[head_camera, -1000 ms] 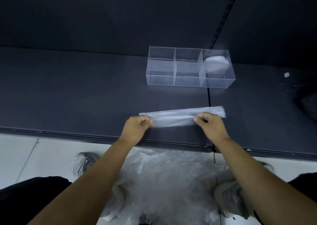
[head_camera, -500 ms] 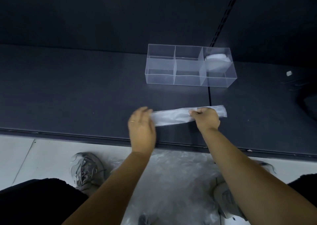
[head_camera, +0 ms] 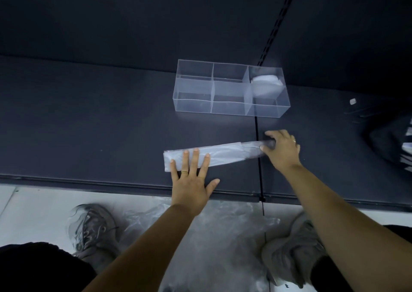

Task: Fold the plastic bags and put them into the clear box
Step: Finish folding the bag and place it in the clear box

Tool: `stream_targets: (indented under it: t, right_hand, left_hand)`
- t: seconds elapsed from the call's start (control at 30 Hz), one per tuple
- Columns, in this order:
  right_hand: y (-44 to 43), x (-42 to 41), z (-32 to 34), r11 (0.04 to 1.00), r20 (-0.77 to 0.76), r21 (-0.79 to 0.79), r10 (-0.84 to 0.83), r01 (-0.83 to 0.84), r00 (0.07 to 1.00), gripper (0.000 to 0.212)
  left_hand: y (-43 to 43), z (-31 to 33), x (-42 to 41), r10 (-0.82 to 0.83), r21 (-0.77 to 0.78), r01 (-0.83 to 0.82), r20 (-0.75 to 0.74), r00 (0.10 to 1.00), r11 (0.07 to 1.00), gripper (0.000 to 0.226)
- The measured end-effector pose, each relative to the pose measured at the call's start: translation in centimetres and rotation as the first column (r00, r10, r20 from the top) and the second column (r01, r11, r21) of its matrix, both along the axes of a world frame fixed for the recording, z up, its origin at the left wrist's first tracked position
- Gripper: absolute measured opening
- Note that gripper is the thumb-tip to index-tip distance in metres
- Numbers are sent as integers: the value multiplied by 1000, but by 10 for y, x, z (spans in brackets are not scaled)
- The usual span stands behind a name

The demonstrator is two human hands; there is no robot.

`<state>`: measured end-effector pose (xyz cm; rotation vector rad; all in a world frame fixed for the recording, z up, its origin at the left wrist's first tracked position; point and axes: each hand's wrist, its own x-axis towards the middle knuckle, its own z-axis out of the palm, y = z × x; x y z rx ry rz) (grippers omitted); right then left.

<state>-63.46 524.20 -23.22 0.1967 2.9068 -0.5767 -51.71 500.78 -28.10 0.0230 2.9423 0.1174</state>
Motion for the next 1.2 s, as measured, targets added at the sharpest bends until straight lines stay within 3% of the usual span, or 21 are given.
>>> stream_targets:
  t: [0.23, 0.37, 0.4, 0.47, 0.57, 0.73, 0.83, 0.97, 1.1, 1.13, 1.2]
  right_hand:
    - [17, -20, 6, 987, 21, 56, 152, -153, 988, 9]
    - [17, -23, 10, 965, 121, 124, 217, -232, 969, 13]
    - [18, -21, 12, 966, 131, 94, 228, -241, 965, 14]
    - [22, -16, 20, 977, 183, -129, 191, -169, 964, 14]
    - [33, -4, 33, 892, 362, -452, 158, 25, 919, 15]
    - [46, 21, 40, 851, 663, -488, 216, 195, 717, 16]
    - [43, 28, 52, 822, 718, -528, 299, 212, 629, 16]
    - [29, 30, 72, 737, 704, -629, 406, 247, 583, 16]
    - [13, 29, 88, 680, 648, -703, 494, 208, 580, 13]
    - [10, 28, 91, 668, 621, -721, 505, 184, 599, 9]
    - [4, 25, 92, 658, 537, -743, 475, 124, 697, 14]
  left_hand:
    - [-1, 0, 0, -5, -5, 5, 9, 1000, 1000, 74]
    - [-3, 1, 1, -28, -27, 28, 2, 1000, 999, 74]
    - [-5, 1, 1, -46, -30, 46, -4, 999, 998, 75]
    - [-13, 2, -2, -100, -24, 99, -19, 995, 995, 75]
    - [-32, 2, -7, -236, -61, 234, -30, 971, 970, 74]
    - [-52, 15, -15, -442, -94, 434, -86, 893, 896, 79]
    - [-24, 21, -5, -457, 46, 465, -117, 882, 884, 93]
    - [56, 27, 18, -289, 426, 321, -139, 947, 846, 94]
    - [99, 50, 16, 189, 789, 41, -197, 962, 613, 56]
    - [102, 56, 13, 308, 860, -46, -131, 942, 508, 49]
    - [99, 70, 5, 411, 960, -214, 123, 903, 183, 38]
